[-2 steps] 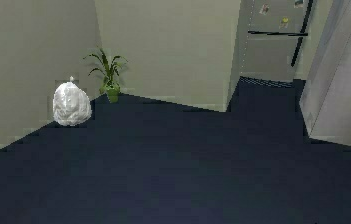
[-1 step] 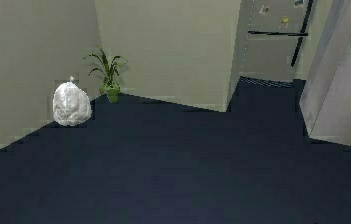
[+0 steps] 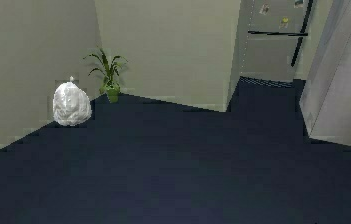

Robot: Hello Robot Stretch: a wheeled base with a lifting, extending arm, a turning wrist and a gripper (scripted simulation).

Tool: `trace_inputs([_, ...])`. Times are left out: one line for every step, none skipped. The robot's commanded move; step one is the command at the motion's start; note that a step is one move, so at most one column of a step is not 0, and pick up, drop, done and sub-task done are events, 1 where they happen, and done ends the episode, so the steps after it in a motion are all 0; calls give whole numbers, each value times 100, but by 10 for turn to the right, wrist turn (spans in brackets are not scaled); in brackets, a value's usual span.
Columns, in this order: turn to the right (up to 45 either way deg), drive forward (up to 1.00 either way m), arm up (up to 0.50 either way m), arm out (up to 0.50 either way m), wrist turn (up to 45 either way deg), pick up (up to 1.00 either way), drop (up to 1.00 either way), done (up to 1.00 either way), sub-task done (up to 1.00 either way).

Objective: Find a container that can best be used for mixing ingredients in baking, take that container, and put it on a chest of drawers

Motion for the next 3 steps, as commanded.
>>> trace_inputs([0, 0, 28, 0, 0, 0, 0, 0, 0])
trace_inputs([0, 0, 0, 0, -450, 0, 0, 0, 0])
trace_inputs([0, 0, 0, 0, -450, 0, 0, 0, 0])
